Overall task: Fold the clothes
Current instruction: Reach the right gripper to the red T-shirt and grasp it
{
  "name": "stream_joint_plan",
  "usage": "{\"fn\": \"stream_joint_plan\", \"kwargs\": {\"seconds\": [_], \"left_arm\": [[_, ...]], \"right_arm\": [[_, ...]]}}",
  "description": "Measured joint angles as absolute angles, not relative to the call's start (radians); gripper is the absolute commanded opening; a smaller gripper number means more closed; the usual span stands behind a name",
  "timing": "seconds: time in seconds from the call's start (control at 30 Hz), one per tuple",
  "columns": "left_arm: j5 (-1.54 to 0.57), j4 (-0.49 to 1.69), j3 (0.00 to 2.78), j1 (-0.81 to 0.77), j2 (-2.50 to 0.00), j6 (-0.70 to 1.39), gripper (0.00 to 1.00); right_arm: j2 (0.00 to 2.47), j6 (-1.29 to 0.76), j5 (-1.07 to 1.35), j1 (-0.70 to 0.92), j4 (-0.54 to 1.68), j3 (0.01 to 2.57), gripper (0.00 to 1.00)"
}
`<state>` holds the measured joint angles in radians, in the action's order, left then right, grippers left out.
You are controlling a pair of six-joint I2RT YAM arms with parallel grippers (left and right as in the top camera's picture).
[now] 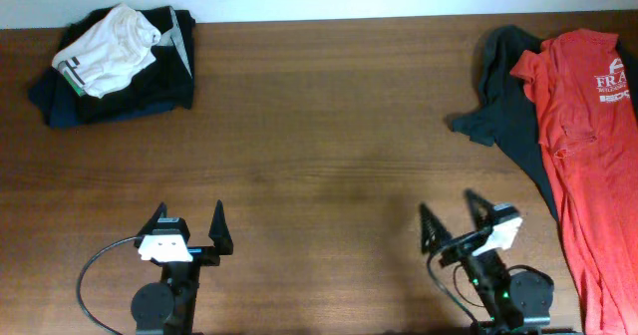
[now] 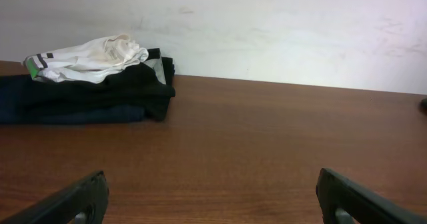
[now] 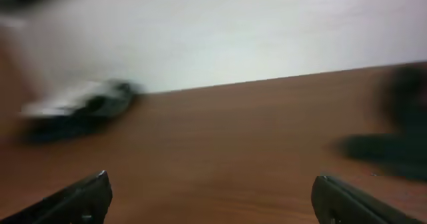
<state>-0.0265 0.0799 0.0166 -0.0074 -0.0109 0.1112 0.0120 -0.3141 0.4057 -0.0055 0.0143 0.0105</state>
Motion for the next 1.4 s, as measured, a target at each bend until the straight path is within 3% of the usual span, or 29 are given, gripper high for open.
{"fn": "stream_joint_plan", "kwargs": {"seconds": [0.1,0.27,0.47,0.67,0.77,0.97,1.23,1.33,1.4], "left_arm": [[-0.027,0.080,0.017,-0.007,-0.011,0.111,0.99],[-0.027,0.080,0.017,-0.007,-0.011,0.111,0.99],[-0.027,0.081,0.017,-0.007,-0.011,0.111,0.99],[-0.027,0.080,0.017,-0.007,-0.012,0.111,0.99],[-0.027,0.078,0.016,-0.007,-0.012,0.111,0.99],[-0.027,0.079,0.016,-0.007,-0.013,0.111,0.99],[-0.027,0.079,0.016,-0.007,-0.013,0.111,0.99],[-0.027,0.079,0.016,-0.007,-0.013,0.111,0.99],[-0.027,0.079,0.016,-0.007,-0.013,0.111,0.99]], "right_arm": [[0.012,-0.492,0.583,-0.006,-0.010,0.010,0.99],[0.012,-0.634,0.675,-0.006,-0.322,0.012,0.99],[0.149,-0.479,0.524,-0.006,-0.130,0.229,0.99],[0.720,-0.233,0.108,-0.006,0.157,0.738,0.99],[1.033,-0.156,-0.024,-0.014,0.404,1.049,0.99],[1.596,-0.112,-0.116,-0.243,0.776,1.632,0.99],[1.967,-0.043,-0.150,-0.508,0.790,1.684,0.99],[2.085,0.049,-0.146,-0.523,0.783,1.685,0.80],[2.135,0.068,-0.141,-0.522,0.778,1.685,0.76]]}}
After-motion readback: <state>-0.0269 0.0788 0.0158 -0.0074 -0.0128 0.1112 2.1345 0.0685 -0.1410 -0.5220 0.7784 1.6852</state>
